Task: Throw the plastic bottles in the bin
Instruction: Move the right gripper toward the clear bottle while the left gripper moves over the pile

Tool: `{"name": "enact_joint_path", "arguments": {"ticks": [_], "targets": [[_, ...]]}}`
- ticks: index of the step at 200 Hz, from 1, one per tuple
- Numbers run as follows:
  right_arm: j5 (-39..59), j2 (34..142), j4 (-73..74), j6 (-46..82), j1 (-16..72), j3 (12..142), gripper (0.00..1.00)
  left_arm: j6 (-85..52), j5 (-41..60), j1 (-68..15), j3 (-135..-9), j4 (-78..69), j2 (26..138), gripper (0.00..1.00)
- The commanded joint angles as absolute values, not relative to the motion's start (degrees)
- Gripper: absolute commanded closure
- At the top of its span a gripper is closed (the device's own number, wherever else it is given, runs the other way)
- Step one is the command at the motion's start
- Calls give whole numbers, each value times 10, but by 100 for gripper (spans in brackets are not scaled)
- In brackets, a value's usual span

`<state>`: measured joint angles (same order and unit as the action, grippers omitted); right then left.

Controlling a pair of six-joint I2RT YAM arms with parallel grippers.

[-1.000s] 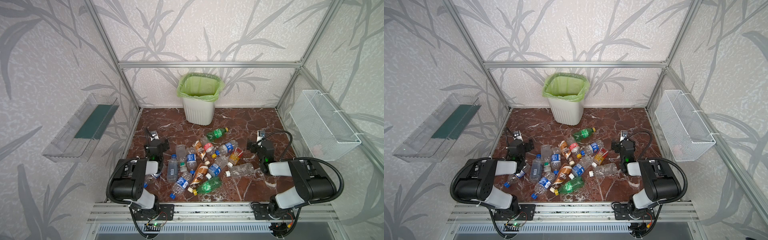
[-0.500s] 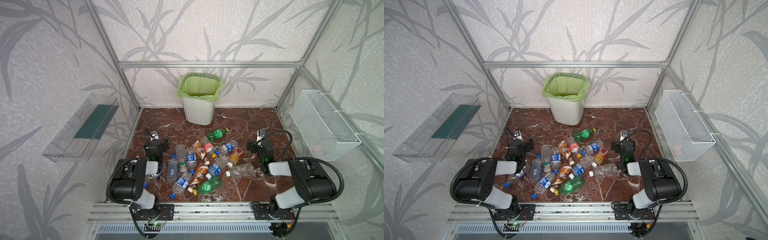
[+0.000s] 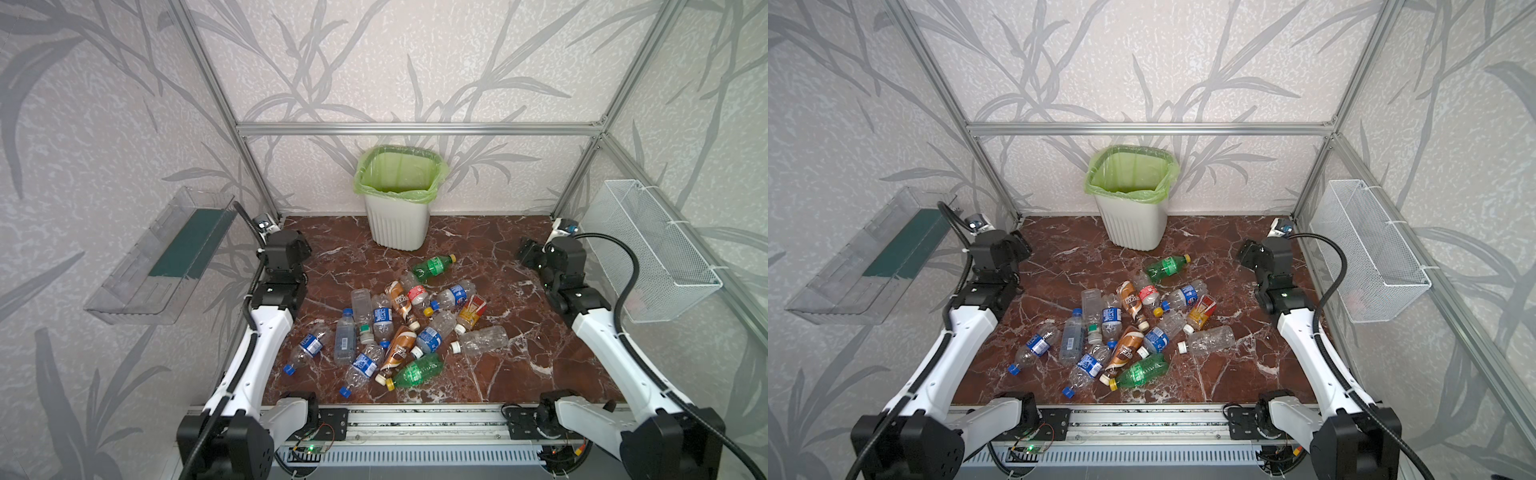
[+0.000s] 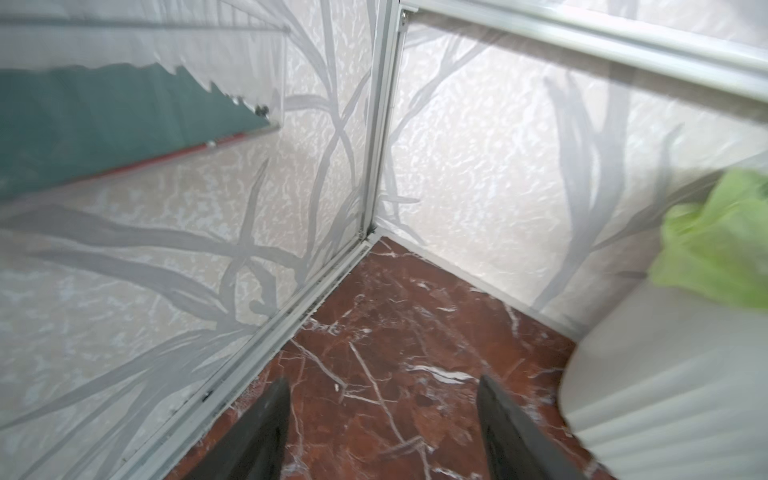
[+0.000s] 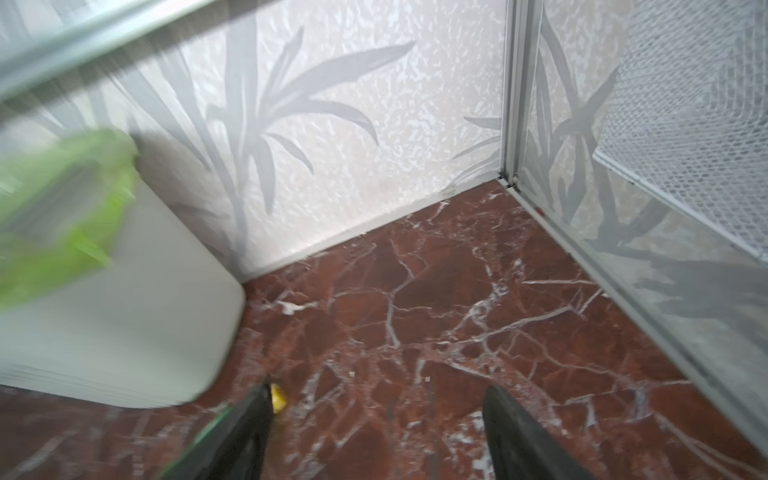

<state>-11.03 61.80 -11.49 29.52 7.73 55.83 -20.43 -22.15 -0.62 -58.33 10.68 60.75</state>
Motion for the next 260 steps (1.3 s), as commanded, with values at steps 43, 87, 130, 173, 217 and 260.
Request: {"name": "enact_joint_path", "arguments": {"ticks": [43,87,130,173,217,260], "targets": [[-59,517,-557,604,217,549,23,-273,18,-24,-546,437,474,34],[-41,456,-594,774,360,441,23,-303,27,-62,-490,470,399,34],[-58,501,-567,868,443,419,18,-312,31,-78,-462,470,396,34],[-92,565,-508,870,441,418,6,-311,34,-88,-461,457,400,30],[-93,605,-447,828,403,405,3,-315,31,-93,-462,451,403,29],[-41,649,-372,804,359,378,6,-324,32,-98,-460,445,410,29]]}}
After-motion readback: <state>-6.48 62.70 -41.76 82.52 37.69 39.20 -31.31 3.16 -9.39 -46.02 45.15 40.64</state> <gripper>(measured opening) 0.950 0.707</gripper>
